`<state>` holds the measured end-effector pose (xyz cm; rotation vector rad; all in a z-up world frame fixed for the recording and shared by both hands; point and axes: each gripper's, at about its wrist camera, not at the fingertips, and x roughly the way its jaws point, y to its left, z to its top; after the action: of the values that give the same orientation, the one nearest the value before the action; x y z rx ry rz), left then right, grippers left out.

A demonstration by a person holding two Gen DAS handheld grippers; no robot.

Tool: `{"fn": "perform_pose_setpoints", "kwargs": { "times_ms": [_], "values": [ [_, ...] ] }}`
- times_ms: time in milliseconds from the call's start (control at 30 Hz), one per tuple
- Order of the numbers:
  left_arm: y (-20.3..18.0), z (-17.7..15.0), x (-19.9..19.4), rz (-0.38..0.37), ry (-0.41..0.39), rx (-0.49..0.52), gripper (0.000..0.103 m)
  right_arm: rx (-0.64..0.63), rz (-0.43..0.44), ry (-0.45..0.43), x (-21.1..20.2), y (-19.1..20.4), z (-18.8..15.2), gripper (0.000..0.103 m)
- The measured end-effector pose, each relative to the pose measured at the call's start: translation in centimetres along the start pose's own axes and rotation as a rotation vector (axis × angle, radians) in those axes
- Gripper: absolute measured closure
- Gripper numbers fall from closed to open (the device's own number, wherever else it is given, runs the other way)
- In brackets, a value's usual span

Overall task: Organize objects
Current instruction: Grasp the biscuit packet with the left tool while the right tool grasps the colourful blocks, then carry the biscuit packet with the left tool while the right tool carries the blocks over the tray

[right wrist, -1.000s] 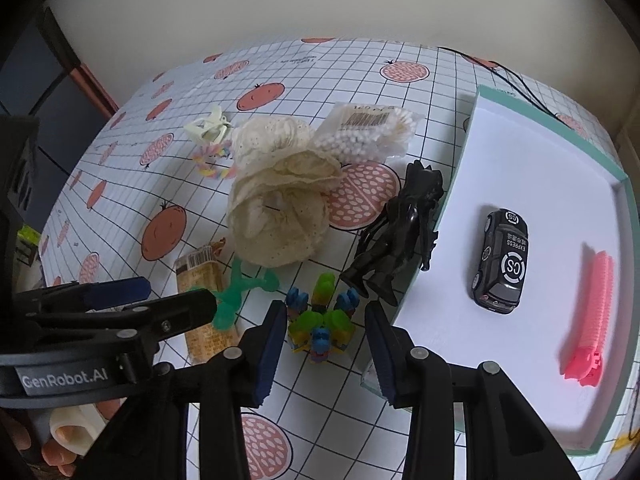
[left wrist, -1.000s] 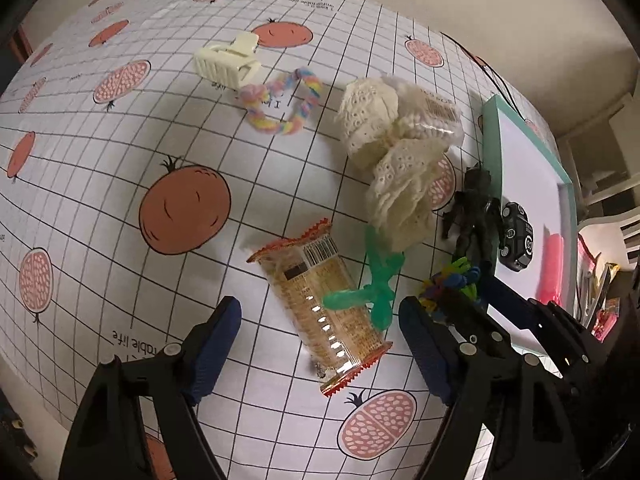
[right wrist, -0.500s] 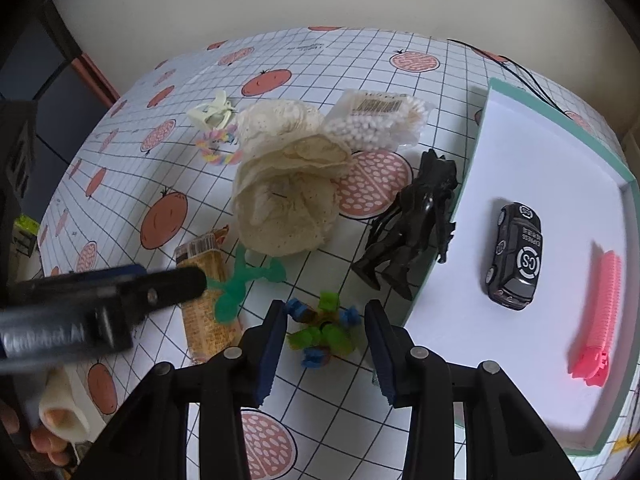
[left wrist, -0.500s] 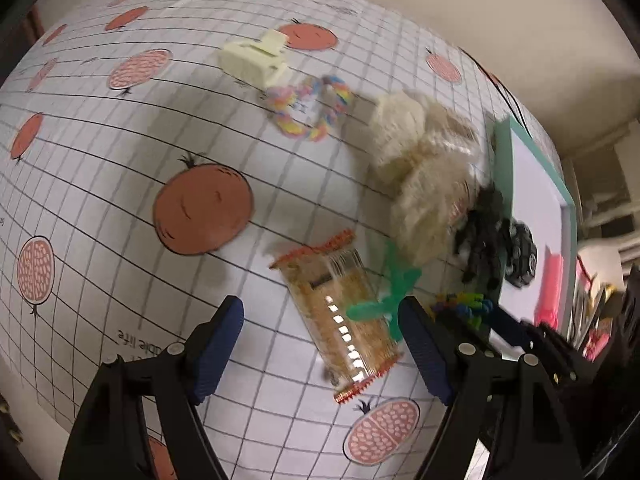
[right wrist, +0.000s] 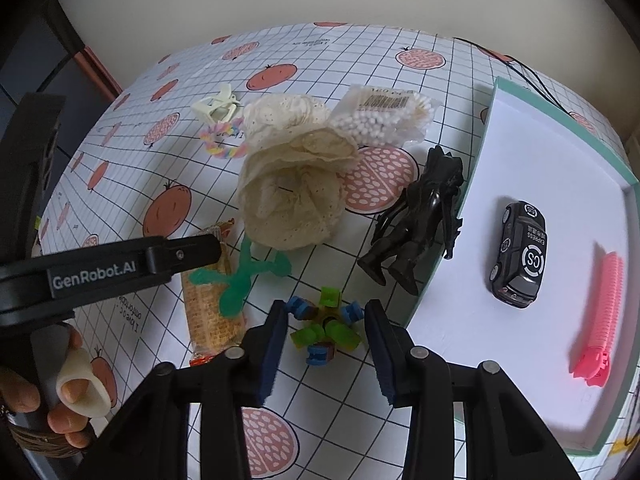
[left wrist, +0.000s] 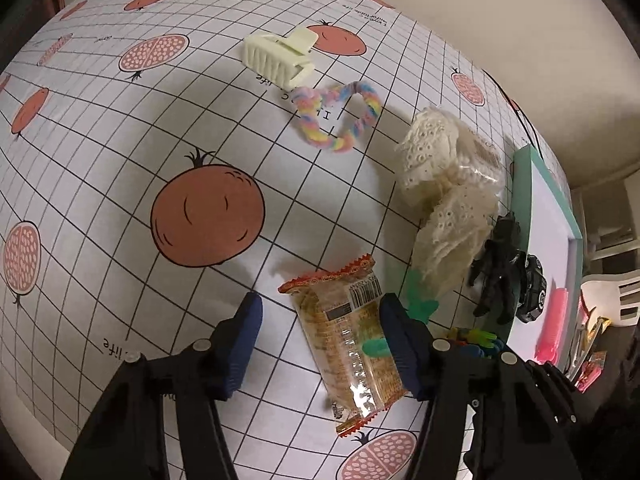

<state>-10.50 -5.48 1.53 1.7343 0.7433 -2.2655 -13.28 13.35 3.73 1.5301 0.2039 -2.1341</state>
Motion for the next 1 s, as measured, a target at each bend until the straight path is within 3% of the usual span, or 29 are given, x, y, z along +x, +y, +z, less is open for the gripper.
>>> {"fn": "perform_pose_setpoints", "kwargs": {
  "times_ms": [267,400,533,733,1000],
  "values": [
    [-2.3,0.6,1.1,0.039,0.002,0.062,0.044,-0.008,0.001,0.027,0.7,0.4,-0.2,0.062],
    [-3.6,0.7,1.8,0.092,-0.011,0.113,0.044,-0.004,-0.009,0.040,1.0,0.3,-0.3,0.062],
    [-4.5,1.1,2.4,0.132,-0.015,0.147,0.055,-0.004,-0.009,0.042,1.0,0.4,-0.3,0.063],
    [-4.7,1.9,2.7,0.127,-0.018,0.127,0.062,-0.003,-0.014,0.035,0.7,0.3,-0.2,0.064],
    [-6.0,3.7,0.2,0.131,-0.199,0.104,0.062,0.083,0.008,-0.104,-2.5,-1.3,0.6,0.064]
  ]
}}
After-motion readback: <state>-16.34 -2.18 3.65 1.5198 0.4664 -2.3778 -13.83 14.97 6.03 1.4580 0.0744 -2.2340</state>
